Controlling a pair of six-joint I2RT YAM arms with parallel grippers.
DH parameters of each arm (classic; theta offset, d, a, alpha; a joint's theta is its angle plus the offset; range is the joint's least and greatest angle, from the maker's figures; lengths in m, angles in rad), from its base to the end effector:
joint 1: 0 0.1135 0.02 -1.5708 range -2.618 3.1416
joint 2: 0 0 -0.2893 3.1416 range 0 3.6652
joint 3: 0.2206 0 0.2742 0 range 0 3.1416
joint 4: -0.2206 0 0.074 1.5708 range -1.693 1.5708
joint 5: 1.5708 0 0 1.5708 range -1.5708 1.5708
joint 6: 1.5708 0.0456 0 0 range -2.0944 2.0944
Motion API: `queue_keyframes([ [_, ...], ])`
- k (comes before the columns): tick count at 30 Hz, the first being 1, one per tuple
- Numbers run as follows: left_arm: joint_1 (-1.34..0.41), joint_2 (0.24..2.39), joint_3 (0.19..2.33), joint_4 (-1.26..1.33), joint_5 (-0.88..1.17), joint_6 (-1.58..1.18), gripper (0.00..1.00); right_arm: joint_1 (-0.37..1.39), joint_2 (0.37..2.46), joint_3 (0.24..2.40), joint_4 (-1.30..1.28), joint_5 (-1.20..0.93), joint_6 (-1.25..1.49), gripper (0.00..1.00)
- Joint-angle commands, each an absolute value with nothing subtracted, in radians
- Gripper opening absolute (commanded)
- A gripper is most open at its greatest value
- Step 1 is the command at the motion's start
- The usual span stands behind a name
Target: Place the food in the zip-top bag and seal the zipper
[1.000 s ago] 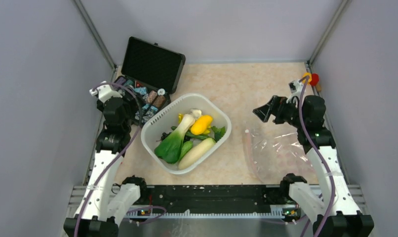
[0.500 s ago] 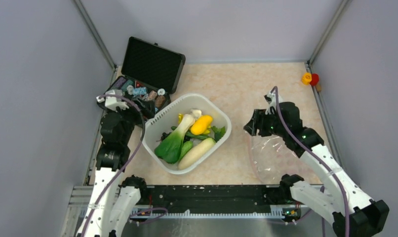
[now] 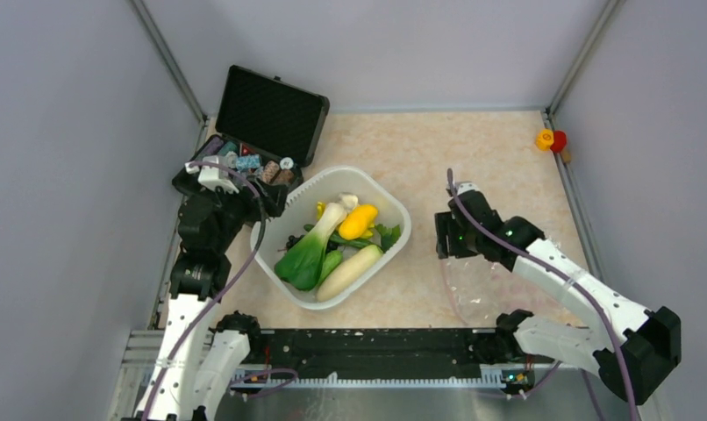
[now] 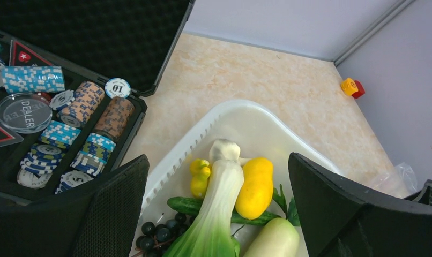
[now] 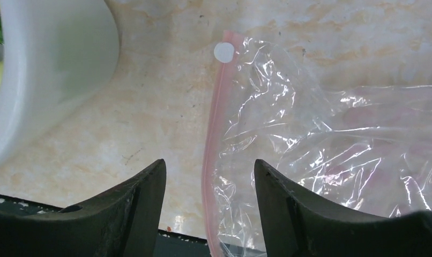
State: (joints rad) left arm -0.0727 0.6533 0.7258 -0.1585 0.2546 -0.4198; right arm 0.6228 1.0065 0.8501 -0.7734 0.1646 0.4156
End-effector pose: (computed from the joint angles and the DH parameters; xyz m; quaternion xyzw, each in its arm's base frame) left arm 0.1692 -0.0238 0.3584 -0.0417 0.7347 -0.2542 0.6276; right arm 0.1750 0.1165 0.2802 -0.0720 0.9435 0.0880 0.3113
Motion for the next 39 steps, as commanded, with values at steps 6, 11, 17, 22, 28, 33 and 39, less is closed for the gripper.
queue_keyframes([
  [6,-0.069,0.692,0.754,-0.128,0.328,-0.408,0.99,0.772,1.113,0.835,-0.822,0.274,0.551,0.50],
  [11,-0.069,0.691,0.752,-0.132,0.328,-0.399,0.99,0.817,1.142,0.809,-0.825,0.338,0.608,0.46],
  [17,-0.069,0.693,0.763,-0.132,0.364,-0.392,0.99,0.835,1.177,0.756,-0.779,0.318,0.636,0.40],
  [22,-0.069,0.700,0.772,-0.120,0.486,-0.356,0.99,0.834,1.206,0.740,-0.751,0.323,0.667,0.32],
  [28,-0.071,0.717,0.785,-0.123,0.638,-0.340,0.99,0.835,1.215,0.707,-0.722,0.375,0.687,0.15],
  [33,-0.071,0.730,0.793,-0.123,0.682,-0.332,0.99,0.836,1.214,0.686,-0.697,0.397,0.696,0.04],
  [39,-0.092,0.765,0.808,-0.124,0.758,-0.320,0.97,0.835,1.154,0.696,-0.657,0.397,0.677,0.00],
])
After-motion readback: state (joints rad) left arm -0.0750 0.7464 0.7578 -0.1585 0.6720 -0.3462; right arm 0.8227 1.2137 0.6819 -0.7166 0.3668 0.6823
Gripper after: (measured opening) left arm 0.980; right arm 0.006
